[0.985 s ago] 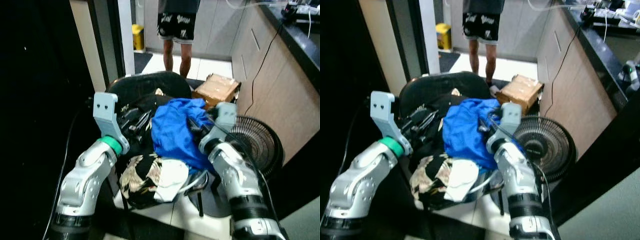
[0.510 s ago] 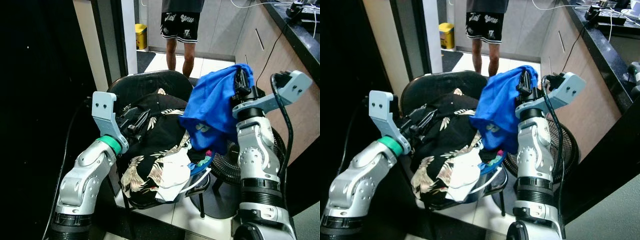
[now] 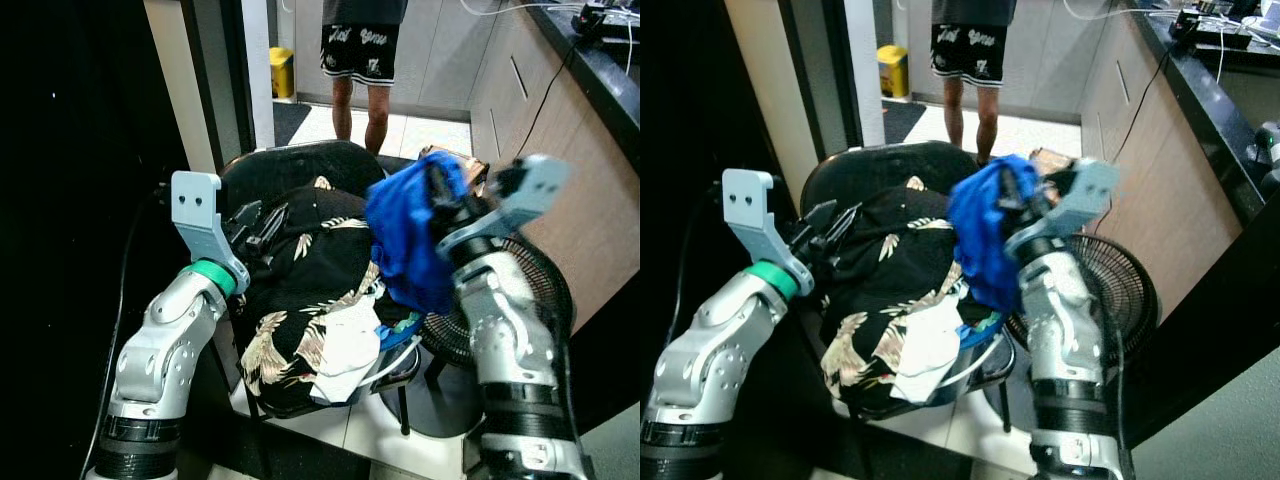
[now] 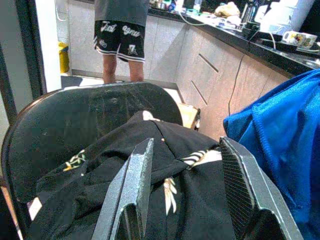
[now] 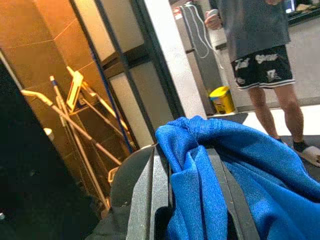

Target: Clothes washing

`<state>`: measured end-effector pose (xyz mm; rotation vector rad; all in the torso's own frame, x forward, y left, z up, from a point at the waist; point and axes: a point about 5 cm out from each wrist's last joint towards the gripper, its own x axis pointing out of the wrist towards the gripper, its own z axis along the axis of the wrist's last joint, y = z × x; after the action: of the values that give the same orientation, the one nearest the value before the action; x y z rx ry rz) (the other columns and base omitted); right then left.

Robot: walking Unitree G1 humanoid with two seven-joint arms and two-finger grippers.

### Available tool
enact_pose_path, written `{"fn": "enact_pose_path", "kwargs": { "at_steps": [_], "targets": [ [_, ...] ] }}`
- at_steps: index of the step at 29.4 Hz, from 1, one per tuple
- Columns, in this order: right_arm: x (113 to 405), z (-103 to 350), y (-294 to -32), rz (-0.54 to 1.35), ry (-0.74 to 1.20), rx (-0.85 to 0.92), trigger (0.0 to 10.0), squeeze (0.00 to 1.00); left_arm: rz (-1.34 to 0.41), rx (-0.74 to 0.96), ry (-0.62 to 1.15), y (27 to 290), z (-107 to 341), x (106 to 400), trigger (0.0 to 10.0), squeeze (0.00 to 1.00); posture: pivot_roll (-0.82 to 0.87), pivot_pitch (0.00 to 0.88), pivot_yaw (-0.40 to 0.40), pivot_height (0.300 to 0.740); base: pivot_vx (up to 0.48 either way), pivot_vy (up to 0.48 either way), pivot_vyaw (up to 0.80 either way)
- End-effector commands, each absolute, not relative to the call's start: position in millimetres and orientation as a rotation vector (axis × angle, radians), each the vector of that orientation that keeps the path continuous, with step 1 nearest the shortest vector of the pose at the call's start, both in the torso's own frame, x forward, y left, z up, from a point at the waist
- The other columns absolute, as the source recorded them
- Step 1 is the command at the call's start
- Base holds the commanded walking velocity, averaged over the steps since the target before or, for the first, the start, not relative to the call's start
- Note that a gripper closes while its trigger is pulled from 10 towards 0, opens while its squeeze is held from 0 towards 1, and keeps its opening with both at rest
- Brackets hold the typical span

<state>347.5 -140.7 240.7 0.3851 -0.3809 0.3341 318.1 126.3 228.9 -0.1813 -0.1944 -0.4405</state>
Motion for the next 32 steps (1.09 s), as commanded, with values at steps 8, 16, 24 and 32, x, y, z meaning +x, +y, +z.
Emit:
{"fn": "enact_pose_path", "kwargs": {
  "at_steps": [8, 16, 24, 32],
  "targets": [
    [346.3, 236.1, -143.6, 0.289, -0.357, 0.349, 10.0, 0.00, -0.430, -0.174, -0.201, 127.2, 228.9, 318.4, 10.0, 0.00, 0.12, 0.021, 0.073, 0.740, 0.000, 0.000, -0.50],
    [347.4, 234.5, -151.6, 0.260, -0.352, 0.379, 10.0, 0.00, -0.447, -0.167, -0.195, 125.0, 227.0, 317.3, 10.0, 0.00, 0.12, 0.021, 0.074, 0.740, 0.000, 0.000, -0.80],
    [345.4, 220.1, -155.4, 0.388, -0.307, 0.693, 10.0, 0.00, -0.471, -0.163, -0.186, 122.3, 225.0, 315.9, 10.0, 0.00, 0.12, 0.022, 0.077, 0.740, 0.000, 0.000, -0.80],
    [328.5, 205.8, -169.3, 0.565, -0.389, 1.108, 10.0, 0.00, -0.493, -0.160, -0.182, 119.5, 224.4, 315.1, 10.0, 0.00, 0.12, 0.022, 0.077, 0.740, 0.000, 0.000, -0.80]
  ]
}}
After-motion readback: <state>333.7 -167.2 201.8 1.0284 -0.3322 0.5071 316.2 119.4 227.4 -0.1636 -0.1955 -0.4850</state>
